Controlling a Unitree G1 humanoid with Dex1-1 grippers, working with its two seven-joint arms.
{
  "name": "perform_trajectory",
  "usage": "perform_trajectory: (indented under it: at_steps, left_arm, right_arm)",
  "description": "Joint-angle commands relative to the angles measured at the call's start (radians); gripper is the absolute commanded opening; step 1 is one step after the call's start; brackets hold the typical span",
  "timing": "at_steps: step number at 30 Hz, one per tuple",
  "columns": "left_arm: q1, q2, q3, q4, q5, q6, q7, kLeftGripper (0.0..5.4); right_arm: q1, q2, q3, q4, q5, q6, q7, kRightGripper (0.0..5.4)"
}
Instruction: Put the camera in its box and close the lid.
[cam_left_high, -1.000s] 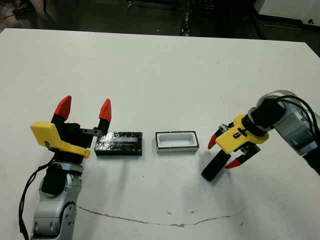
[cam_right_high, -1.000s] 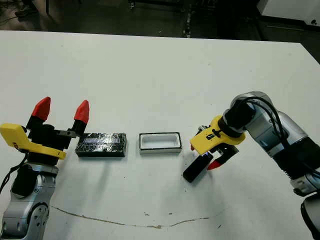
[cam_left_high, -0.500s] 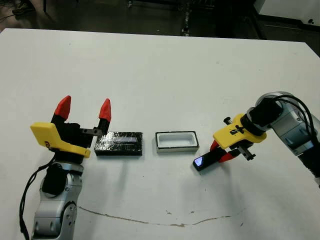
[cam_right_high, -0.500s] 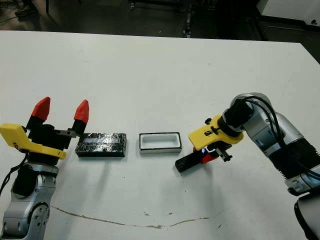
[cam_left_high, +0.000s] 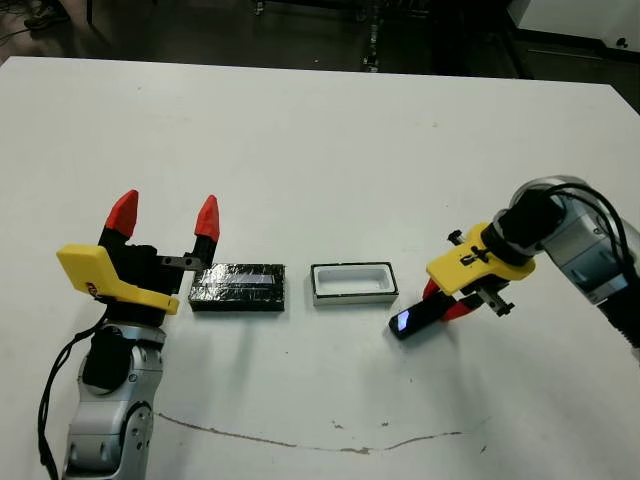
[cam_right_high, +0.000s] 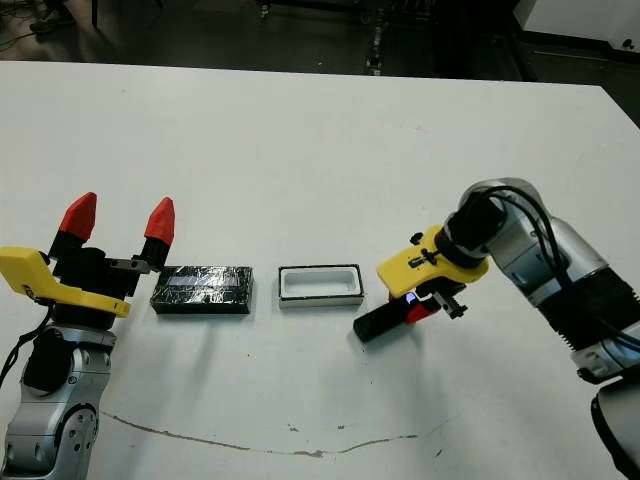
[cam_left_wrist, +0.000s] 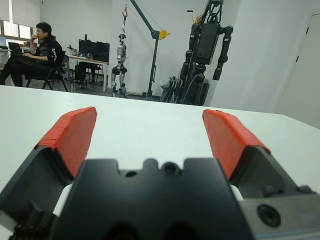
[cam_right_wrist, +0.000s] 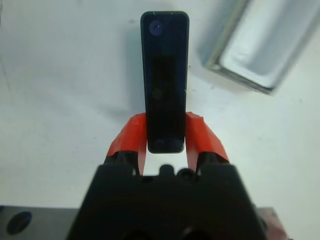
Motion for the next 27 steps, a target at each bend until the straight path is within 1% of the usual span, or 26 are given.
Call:
perform_trajectory:
  at_steps: [1,3,5,8,12,14,16,21,23,27]
  left_arm:
    - [0.004,-0.002,0.005,0.006,-0.002,0.002,0.002,5.4]
    - [0.005,-0.004,0.004,-0.001,-0.005,0.012,0.007,5.4]
    - [0.006,-0.005,0.003,0.0,-0.002,0.009,0.008,5.4]
    - [0.006,-0.007,0.002,0.001,0.001,0.005,0.007,5.4]
    - [0.009,-0.006,0.003,0.004,0.002,0.004,0.005,5.4]
    - [0.01,-0.005,0.003,0.002,0.002,0.008,0.006,5.4]
    - [0.01,-0.006,0.003,0.001,-0.001,0.009,0.005,5.4]
    - [0.011,-0.007,0.002,0.0,0.002,0.009,0.008,5.4]
    - [0.011,-0.008,0.003,0.004,0.002,0.004,0.006,5.4]
    - [0.012,-0.01,0.004,0.003,0.002,0.007,0.007,5.4]
  right_arm:
    - [-0.071,-0.033,-0.039,0.022,0.056,0.061,0.005,1.68]
    - [-0.112,-0.042,-0.039,0.035,0.096,0.122,0.005,1.68]
    - [-0.143,-0.046,-0.047,0.06,0.144,0.161,0.005,1.68]
    - [-0.178,-0.049,-0.059,0.105,0.217,0.17,0.005,1.68]
    - [-0.185,-0.042,-0.065,0.124,0.256,0.218,0.005,1.68]
    - [-0.173,-0.031,-0.083,0.126,0.257,0.239,0.005,1.68]
    - [-0.162,-0.02,-0.102,0.118,0.238,0.255,0.0,1.68]
    - [-0.141,0.005,-0.128,0.086,0.206,0.341,-0.041,1.68]
    - [-0.132,0.01,-0.128,0.051,0.186,0.37,-0.063,1.68]
    - [-0.109,0.013,-0.127,-0.038,0.149,0.398,-0.108,1.68]
